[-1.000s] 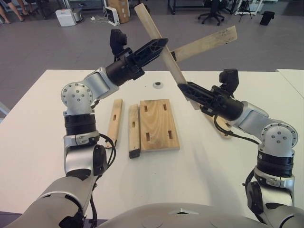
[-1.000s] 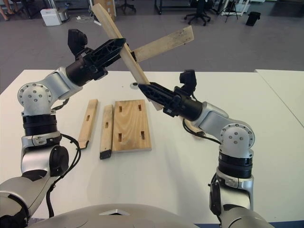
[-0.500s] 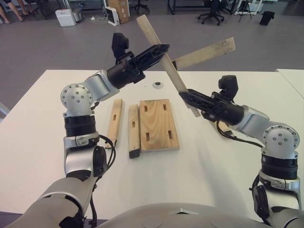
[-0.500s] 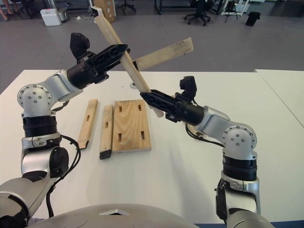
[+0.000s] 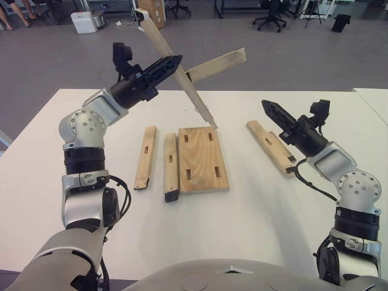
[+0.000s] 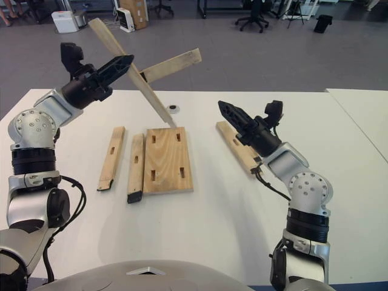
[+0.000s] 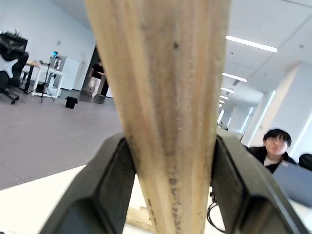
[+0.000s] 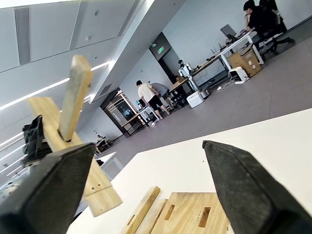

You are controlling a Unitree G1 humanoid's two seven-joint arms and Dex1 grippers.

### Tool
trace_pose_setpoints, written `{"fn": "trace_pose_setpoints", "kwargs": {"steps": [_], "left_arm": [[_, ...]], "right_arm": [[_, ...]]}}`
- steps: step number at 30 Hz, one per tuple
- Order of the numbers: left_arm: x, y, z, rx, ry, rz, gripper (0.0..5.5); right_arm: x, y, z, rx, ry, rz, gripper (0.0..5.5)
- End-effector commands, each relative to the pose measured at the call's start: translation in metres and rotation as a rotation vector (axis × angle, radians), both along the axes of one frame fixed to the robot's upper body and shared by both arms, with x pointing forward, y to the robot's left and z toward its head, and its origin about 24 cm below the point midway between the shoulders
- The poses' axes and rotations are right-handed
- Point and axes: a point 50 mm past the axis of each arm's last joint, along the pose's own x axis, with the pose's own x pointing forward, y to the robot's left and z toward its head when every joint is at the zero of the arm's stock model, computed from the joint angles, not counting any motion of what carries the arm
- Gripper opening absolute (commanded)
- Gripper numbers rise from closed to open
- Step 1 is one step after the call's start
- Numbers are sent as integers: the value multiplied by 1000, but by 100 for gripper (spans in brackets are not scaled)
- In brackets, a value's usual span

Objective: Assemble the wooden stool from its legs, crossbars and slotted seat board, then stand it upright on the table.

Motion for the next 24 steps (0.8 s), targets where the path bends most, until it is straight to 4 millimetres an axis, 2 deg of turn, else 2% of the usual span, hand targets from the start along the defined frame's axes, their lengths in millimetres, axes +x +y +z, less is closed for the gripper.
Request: {"fn": "trace_pose_setpoints", "kwargs": {"steps": [1, 6, 17, 24], "left_arm": [[-5, 10, 0, 119, -119, -52, 210], [-14, 13, -13, 232, -213, -110, 210], [-53, 14, -53, 298, -246, -147, 210], [-61, 14, -66, 331, -258, -109, 210]], "right_arm": [[-1, -11, -1, -20, 7, -70, 410], [-2, -13, -1, -32, 12, -76, 410], [-5, -14, -3, -49, 27, -74, 410], [-5, -14, -2, -61, 34, -64, 410]]}}
